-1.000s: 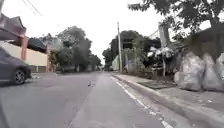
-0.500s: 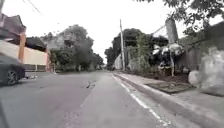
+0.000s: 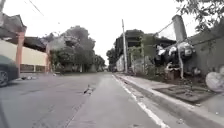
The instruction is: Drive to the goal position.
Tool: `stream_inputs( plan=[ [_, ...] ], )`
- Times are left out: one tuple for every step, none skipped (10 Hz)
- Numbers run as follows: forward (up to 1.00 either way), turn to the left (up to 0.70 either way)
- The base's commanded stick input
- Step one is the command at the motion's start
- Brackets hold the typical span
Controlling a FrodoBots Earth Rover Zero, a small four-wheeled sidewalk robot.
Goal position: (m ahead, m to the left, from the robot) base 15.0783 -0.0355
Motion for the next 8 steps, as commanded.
stream_inputs(
  plan=[
    [1.0, 0.0],
    [1.0, 0.0],
    [1.0, 0.0],
    [1.0, -0.03],
    [1.0, -0.13],
    [1.0, -0.13],
    [1.0, -0.13],
    [1.0, -0.1]
  ],
)
